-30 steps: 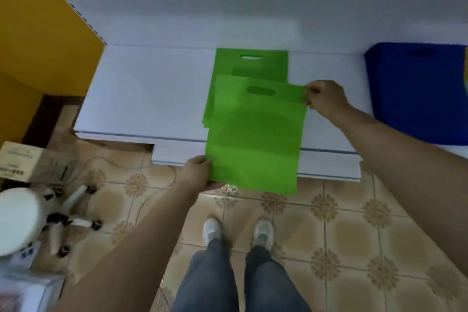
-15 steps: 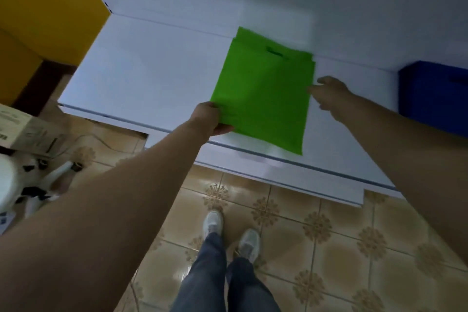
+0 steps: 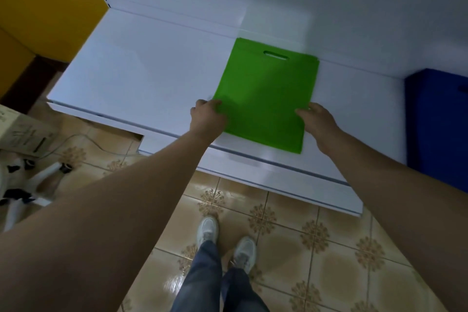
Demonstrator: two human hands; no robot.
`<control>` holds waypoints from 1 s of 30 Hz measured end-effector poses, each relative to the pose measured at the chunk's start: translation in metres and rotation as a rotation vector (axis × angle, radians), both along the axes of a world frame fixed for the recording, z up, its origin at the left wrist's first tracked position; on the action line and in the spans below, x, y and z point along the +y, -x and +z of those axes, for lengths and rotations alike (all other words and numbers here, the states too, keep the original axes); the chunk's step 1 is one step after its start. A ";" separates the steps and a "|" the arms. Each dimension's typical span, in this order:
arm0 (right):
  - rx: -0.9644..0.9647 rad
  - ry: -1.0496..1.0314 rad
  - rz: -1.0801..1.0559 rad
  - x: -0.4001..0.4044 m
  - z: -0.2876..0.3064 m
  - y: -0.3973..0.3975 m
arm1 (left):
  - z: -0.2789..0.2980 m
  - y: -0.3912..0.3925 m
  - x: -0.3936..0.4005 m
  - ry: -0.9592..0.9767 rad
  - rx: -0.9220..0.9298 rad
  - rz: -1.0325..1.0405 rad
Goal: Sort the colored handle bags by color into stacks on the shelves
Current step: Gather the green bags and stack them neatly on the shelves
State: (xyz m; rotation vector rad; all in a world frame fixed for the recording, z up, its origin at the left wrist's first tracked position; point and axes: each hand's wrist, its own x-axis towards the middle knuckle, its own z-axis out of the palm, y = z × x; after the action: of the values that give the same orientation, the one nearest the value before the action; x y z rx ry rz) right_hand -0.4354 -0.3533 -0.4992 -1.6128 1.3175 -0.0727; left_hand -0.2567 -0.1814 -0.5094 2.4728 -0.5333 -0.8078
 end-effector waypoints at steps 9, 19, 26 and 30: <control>0.118 0.225 0.184 0.030 0.063 -0.022 | 0.048 0.021 0.048 0.079 -0.135 -0.044; -0.154 0.566 0.513 0.193 0.228 -0.113 | 0.149 0.036 0.195 0.380 -0.167 0.003; -0.317 0.776 0.699 0.305 0.315 -0.158 | 0.225 -0.004 0.283 0.497 -0.273 0.003; -0.475 0.914 0.669 0.330 0.370 -0.176 | 0.264 -0.032 0.302 0.581 -0.346 0.033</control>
State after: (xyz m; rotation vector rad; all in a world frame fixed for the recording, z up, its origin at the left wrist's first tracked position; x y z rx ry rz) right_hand -0.2590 -0.0235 -0.1292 -2.5157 0.3007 -0.6761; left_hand -0.2250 0.1203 -0.2456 2.0642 -0.7257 -0.1622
